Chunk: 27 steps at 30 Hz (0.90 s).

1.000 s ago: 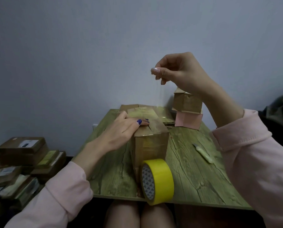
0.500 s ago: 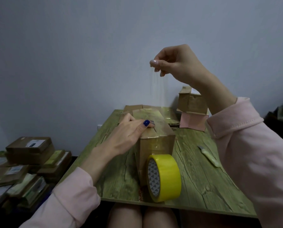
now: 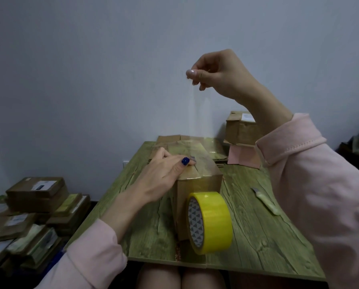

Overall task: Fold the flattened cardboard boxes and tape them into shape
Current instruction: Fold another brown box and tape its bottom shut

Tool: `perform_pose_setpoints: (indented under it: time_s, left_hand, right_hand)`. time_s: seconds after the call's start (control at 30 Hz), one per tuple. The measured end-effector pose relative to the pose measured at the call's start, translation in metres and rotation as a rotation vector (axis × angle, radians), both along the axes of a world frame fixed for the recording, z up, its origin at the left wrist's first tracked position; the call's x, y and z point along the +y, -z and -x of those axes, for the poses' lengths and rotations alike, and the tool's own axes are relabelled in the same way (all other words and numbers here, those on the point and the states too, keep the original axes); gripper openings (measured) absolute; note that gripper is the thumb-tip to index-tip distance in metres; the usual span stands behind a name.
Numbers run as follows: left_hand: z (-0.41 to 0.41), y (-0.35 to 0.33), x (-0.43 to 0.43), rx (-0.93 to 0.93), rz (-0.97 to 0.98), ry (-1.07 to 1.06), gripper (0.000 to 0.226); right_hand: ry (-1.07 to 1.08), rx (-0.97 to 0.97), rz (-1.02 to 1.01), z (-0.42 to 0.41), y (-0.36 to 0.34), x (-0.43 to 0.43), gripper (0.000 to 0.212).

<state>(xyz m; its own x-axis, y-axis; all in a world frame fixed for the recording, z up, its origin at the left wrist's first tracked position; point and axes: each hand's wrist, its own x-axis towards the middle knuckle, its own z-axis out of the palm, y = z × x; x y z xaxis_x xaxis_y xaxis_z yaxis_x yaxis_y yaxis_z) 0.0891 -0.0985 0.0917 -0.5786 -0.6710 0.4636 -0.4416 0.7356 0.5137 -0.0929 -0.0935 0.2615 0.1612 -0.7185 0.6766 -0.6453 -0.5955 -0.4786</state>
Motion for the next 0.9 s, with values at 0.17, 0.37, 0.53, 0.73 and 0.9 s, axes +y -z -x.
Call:
perform_pose_setpoints:
  time_s: [0.17, 0.37, 0.53, 0.73, 0.9]
  left_hand:
    - [0.002, -0.001, 0.005, 0.013, 0.047, 0.006, 0.096]
    - [0.001, 0.001, 0.004, -0.004, 0.071, -0.046, 0.069]
    - [0.000, 0.003, 0.005, 0.059, 0.009, -0.068, 0.059]
    - [0.004, 0.006, 0.011, 0.122, -0.077, -0.150, 0.055]
    - [0.006, 0.003, 0.017, 0.147, -0.109, -0.143, 0.028]
  right_hand:
    - [0.009, -0.001, -0.033, 0.000, 0.005, -0.015, 0.026]
    - [0.022, 0.002, -0.098, 0.000, 0.020, -0.040, 0.025]
    - [0.031, -0.012, -0.141, -0.001, 0.033, -0.056, 0.021]
    - [0.015, -0.040, -0.172, -0.004, 0.046, -0.071, 0.019]
    - [0.006, -0.040, -0.192, -0.007, 0.053, -0.077, 0.022]
